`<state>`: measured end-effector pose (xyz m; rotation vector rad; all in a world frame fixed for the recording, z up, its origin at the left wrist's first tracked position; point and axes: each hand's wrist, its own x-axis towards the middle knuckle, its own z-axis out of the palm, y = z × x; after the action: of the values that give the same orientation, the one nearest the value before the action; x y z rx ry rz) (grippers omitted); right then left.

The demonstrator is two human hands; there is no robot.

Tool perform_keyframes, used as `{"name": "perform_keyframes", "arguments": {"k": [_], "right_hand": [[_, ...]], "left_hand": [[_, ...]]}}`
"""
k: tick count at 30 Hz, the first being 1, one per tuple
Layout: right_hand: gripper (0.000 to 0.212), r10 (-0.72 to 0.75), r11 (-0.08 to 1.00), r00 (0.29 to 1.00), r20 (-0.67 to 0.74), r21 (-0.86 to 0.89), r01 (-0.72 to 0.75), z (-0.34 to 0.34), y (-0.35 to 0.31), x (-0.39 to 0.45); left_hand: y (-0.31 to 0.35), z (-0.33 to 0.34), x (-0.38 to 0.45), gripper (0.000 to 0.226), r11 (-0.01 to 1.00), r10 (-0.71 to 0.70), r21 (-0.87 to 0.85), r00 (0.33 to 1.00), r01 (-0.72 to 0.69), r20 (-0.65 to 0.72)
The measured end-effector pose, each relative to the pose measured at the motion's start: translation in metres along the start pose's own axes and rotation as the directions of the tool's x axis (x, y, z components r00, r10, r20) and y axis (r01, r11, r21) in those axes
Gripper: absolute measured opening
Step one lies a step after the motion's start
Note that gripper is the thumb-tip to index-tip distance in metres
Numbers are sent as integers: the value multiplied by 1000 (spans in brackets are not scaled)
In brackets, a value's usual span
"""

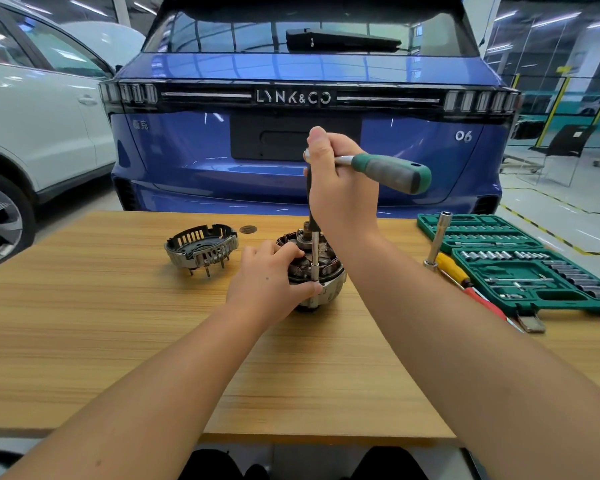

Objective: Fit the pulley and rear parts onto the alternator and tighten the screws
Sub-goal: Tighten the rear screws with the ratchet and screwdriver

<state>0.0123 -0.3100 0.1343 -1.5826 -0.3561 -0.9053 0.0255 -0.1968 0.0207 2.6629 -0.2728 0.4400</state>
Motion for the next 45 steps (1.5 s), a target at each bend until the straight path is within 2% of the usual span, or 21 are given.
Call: {"name": "perform_keyframes", "arguments": {"k": [4, 7, 9, 11, 14, 16, 19, 21, 25, 29, 33, 36, 45], "right_hand": [[26, 218, 944, 973, 82, 234, -231, 2, 2, 4], [23, 411, 802, 891, 192, 389, -454, 0, 2, 17], [24, 486, 669, 813, 321, 462, -583, -3, 5, 25], [30, 522, 551, 720, 457, 463, -694, -8, 8, 32], [33, 529, 512, 632, 566, 380, -770, -15, 11, 39], [33, 504, 549, 658, 560, 380, -744, -15, 11, 37], [30, 379, 633, 792, 478, 491, -599, -13, 15, 29], [27, 286, 642, 835, 470, 553, -531, -16, 17, 25], [13, 149, 699, 828, 541, 535, -475, -26, 18, 21], [10, 133, 717, 826, 548, 522, -462, -27, 17, 21], [2, 172, 757, 883, 437, 515, -402, -17, 19, 19], [7, 161, 786, 922, 352, 520, -335, -10, 21, 16], [12, 141, 833, 969, 200, 506, -226, 1, 21, 12]], "left_hand": [[1, 1, 1, 66, 1000, -12, -3, 1000, 12, 9], [-2, 0, 2, 67, 999, -11, -35, 1000, 12, 23], [-3, 1, 1, 68, 999, -12, -45, 1000, 13, 14], [-2, 1, -1, 68, 998, -18, -57, 1000, 19, 13], [-1, 1, -1, 68, 998, -22, -51, 1000, 23, 19], [0, 1, 0, 67, 999, -25, -46, 1000, 26, 15], [1, 1, -1, 67, 999, -28, -34, 1000, 28, 4], [1, 1, -1, 67, 999, -25, -32, 1000, 26, 3], [1, 0, -1, 66, 999, -18, -33, 1000, 18, 10], [-1, -1, -2, 67, 999, -7, -49, 1000, 7, 10], [0, -1, -2, 66, 998, -12, -55, 1000, 12, 8], [1, 0, -3, 65, 998, -15, -61, 1000, 15, -6], [1, 3, -3, 67, 999, -17, -49, 999, 15, -35]]}}
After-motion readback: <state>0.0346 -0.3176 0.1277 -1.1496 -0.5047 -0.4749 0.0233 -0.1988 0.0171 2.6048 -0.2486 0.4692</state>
